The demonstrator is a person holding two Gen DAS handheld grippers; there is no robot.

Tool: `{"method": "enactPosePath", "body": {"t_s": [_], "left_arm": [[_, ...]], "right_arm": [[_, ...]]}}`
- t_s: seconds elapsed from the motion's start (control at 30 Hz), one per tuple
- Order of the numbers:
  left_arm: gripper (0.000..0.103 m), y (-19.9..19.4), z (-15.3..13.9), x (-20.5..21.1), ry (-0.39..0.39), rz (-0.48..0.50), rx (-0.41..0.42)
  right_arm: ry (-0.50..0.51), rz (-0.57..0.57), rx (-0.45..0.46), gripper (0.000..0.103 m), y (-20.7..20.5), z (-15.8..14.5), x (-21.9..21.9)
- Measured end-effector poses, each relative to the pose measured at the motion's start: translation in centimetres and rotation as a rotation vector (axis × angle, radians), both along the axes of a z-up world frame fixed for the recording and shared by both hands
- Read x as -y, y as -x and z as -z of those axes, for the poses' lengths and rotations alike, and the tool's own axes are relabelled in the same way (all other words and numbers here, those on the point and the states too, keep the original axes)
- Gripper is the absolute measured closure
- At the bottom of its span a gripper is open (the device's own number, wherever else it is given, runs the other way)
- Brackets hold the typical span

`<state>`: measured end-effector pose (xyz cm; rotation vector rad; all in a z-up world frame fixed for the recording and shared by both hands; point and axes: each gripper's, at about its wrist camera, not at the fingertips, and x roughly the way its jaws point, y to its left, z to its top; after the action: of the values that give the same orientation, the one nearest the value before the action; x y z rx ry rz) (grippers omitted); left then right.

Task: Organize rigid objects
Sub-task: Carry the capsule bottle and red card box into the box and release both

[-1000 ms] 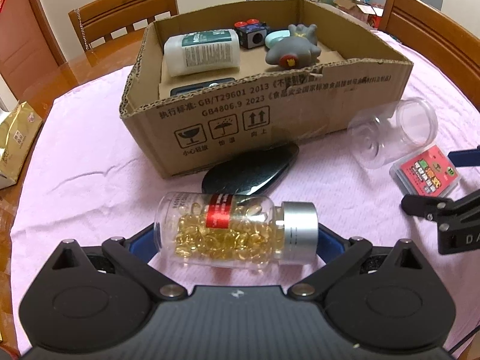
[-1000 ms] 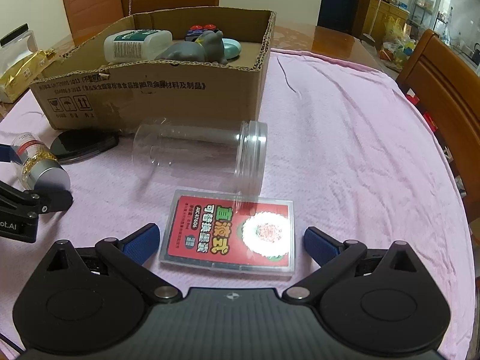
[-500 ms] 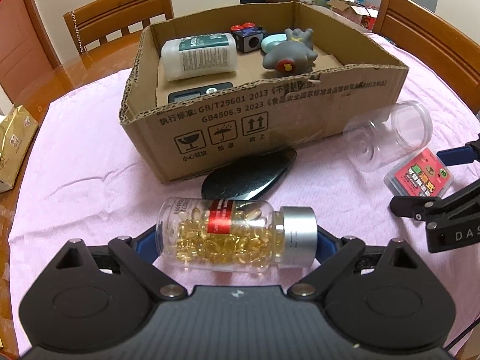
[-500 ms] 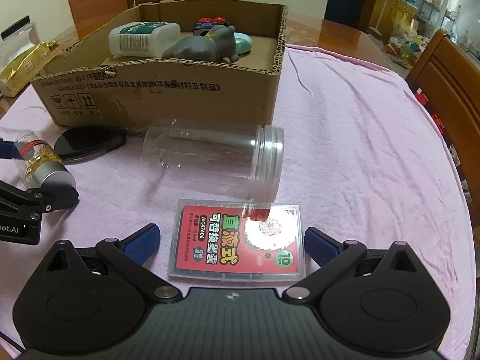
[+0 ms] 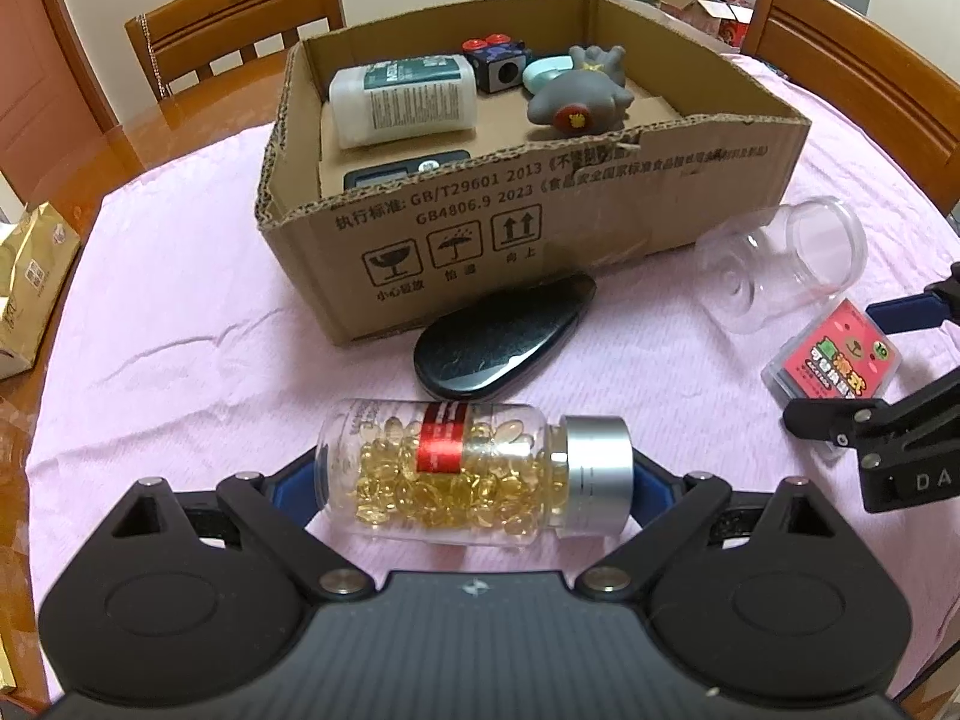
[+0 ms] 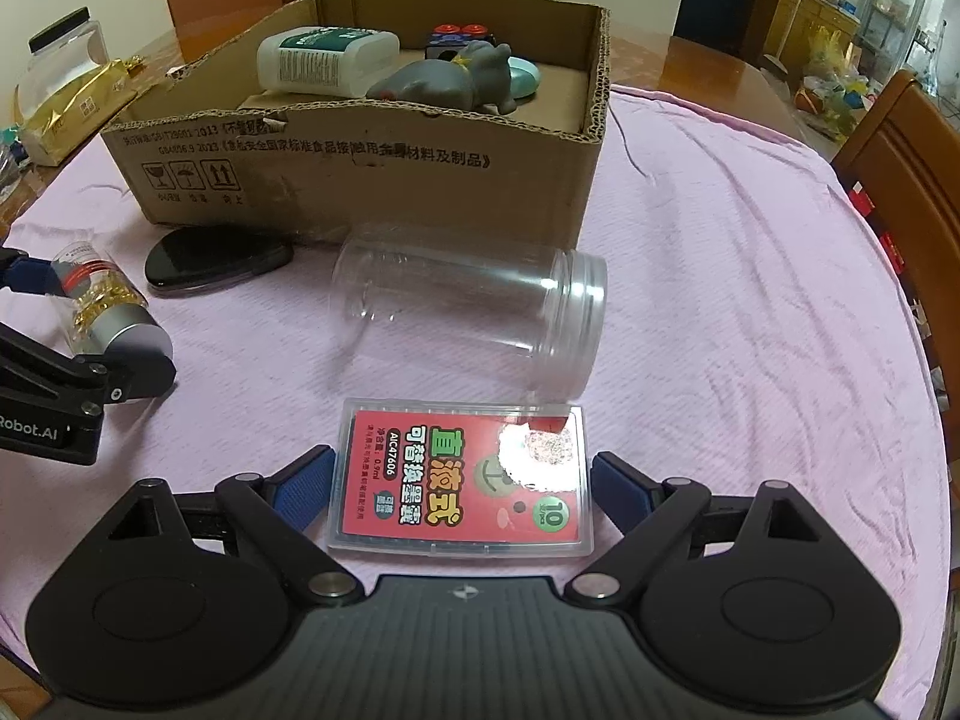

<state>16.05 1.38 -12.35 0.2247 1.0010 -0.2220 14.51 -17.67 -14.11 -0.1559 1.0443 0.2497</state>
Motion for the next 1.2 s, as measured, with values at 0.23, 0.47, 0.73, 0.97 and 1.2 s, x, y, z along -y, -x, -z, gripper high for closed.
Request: {"method": "enactPosePath", "body": {"t_s": [0.23, 0.47, 0.73, 0.97, 1.2], "left_arm": [[0.007, 0.4, -1.0, -0.1, -0.009, 0.019, 0.002], [0.01, 0.2, -1.3, -0.6, 0.015, 0.041, -0.01], [0.01, -0.1, -1.6, -0.8, 0.01, 0.06, -0.051], [0.01, 0.1, -3.5, -1.5, 0.008, 0.087, -0.066], [0.01, 0.5, -6.9, -1.9, 0.006, 0.144, -0.053]], "right_arm": [[0.003, -0.005, -0.007, 0.008, -0.1, 0.0, -0.1], [0.009, -0.031, -0.025, 0.009, -0.2, -0.1, -0.3], [-0.005, -0.068, -0.057, 0.01, 0.0, -0.7, -0.3], [-0.006, -0.12, -0.065, 0.01, 0.1, -2.7, 0.2], [-0.02, -0.176, -0.05, 0.01, -0.2, -5.6, 0.5]]}}
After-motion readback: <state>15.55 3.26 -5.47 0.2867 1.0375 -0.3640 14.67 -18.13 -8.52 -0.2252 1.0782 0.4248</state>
